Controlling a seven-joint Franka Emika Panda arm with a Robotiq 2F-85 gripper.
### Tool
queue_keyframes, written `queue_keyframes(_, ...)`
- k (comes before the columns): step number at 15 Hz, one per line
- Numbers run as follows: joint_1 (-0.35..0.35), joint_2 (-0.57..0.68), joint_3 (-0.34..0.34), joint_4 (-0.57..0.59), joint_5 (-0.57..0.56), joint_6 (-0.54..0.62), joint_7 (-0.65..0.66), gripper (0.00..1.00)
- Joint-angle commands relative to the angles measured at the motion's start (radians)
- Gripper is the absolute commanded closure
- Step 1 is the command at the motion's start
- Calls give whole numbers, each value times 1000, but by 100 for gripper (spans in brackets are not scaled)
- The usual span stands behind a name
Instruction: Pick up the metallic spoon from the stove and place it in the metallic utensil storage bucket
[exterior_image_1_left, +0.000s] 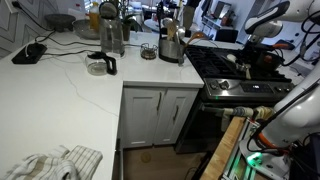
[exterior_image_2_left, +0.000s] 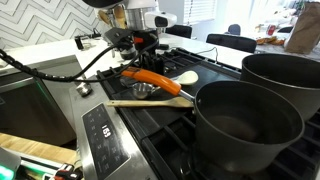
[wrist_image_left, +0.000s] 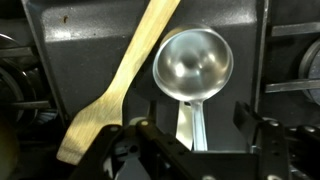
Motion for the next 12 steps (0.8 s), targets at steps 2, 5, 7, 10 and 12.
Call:
queue_keyframes(2,-30,53,22,42,34,-12,-23,30)
queue_keyframes(5,-31,69,31,48,41,-2,-20,43)
queue_keyframes(7,-32,79,37,53,40,-1,-17,54)
queue_keyframes(10,-34,90,44,60,36,0,-15,55)
queue_keyframes(12,-36,93,48,63,34,-1,-15,75)
